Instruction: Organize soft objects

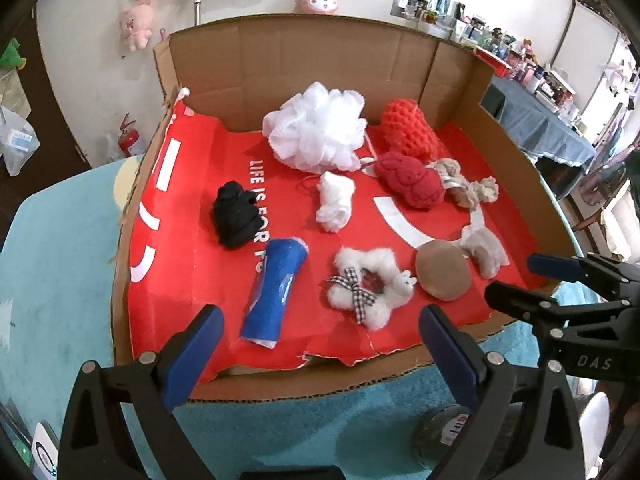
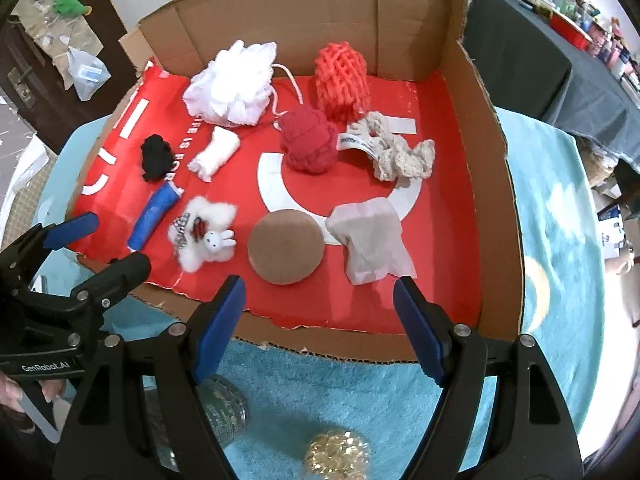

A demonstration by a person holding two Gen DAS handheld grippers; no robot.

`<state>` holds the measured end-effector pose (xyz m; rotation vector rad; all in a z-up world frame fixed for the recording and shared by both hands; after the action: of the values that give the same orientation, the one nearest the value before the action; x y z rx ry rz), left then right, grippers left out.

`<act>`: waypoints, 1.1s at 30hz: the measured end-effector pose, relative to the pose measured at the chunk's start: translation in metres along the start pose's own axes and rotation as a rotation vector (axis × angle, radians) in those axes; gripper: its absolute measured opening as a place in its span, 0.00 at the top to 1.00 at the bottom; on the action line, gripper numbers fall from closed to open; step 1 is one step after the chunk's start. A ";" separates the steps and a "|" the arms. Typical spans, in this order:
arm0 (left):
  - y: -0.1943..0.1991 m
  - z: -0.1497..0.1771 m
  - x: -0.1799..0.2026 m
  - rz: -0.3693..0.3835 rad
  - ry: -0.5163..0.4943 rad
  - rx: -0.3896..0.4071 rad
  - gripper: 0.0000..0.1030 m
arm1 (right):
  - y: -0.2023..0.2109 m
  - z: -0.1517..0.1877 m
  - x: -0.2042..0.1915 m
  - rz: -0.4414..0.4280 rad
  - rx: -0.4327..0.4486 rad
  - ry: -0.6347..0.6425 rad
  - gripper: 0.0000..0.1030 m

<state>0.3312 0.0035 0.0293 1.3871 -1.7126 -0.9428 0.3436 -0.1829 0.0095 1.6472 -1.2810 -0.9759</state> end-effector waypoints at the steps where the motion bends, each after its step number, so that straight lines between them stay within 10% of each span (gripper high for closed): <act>1: -0.002 0.001 -0.002 0.000 0.009 -0.005 0.03 | -0.001 0.001 0.001 0.004 -0.002 -0.004 0.27; 33: -0.010 0.007 -0.006 -0.042 0.016 -0.029 0.03 | -0.010 0.005 0.005 0.016 -0.015 -0.020 0.27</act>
<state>0.3303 0.0083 0.0171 1.4132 -1.6579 -0.9735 0.3428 -0.1868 -0.0020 1.6167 -1.2953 -0.9927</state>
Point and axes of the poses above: each gripper's, at about its wrist camera, not at the fingertips, and y roughly against the way its jaws point, x to its right, z to its underside, the point moved 6 cm from there along -y, roughly the way its jaws point, and after that the axes turned 3 degrees about -x, right-handed, at the moved point
